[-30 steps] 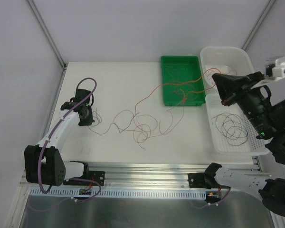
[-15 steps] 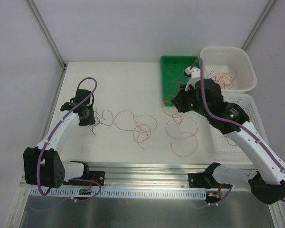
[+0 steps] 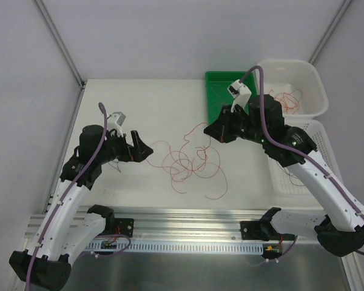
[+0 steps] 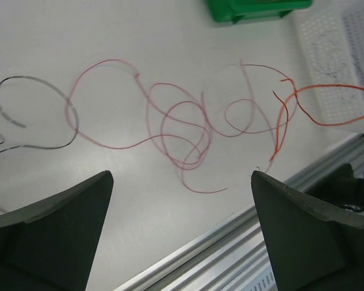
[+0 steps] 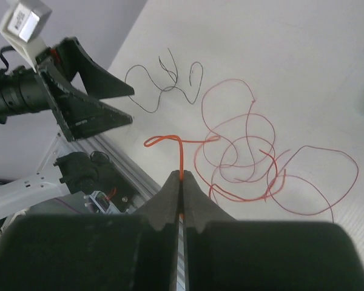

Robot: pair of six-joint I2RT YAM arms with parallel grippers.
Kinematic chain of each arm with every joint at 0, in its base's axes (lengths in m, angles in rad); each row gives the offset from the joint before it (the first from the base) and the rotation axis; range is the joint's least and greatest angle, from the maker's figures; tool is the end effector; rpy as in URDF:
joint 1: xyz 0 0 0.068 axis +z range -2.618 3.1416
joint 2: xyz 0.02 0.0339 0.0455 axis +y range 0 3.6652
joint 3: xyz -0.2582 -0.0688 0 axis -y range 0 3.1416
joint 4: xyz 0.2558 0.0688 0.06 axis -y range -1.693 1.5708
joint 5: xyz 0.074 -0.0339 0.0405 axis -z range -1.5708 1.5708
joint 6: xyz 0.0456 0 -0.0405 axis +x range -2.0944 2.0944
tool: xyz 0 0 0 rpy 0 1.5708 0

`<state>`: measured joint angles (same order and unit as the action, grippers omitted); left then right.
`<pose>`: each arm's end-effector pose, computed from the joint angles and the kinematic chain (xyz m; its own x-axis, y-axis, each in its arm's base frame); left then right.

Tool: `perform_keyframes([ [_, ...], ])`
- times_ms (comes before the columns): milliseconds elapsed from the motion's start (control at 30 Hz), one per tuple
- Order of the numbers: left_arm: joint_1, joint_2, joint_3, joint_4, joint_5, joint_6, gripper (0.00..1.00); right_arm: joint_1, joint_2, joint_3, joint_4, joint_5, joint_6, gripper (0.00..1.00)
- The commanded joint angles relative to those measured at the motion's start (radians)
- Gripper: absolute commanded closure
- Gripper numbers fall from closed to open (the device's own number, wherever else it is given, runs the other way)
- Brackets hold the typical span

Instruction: Untangle the cables

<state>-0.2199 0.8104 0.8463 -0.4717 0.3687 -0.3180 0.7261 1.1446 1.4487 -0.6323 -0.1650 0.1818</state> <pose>0.1927 -0.0599 0.3205 -0.5546 -0.1749 -0.8135 0.3673 0.8258 -0.4280 0.1835 0.1729 0.4441 -0.3765 -0.0958 -0.9214 -0.7149 0.6626 0.2232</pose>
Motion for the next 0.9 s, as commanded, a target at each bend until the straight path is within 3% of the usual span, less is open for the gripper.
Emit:
perform_keyframes([
  [0,-0.044,-0.074,-0.065,0.183,0.212,-0.088,0.01,-0.001,-0.022,0.055,0.083,-0.036,0.042,0.98],
  [133,-0.117,-0.195,-0.212,0.355,0.190,-0.153,0.03,-0.001,-0.022,0.056,0.124,-0.027,0.065,0.99],
  [300,-0.220,-0.212,-0.317,0.521,0.092,-0.174,0.07,-0.001,-0.014,0.067,0.164,-0.024,0.097,0.98],
  [600,-0.516,-0.011,-0.403,0.797,-0.186,-0.095,0.07,-0.001,-0.011,0.090,0.215,-0.005,0.125,0.98],
  [867,-0.751,0.271,-0.406,1.129,-0.457,0.054,0.07,0.002,-0.013,0.061,0.246,-0.024,0.151,0.98],
])
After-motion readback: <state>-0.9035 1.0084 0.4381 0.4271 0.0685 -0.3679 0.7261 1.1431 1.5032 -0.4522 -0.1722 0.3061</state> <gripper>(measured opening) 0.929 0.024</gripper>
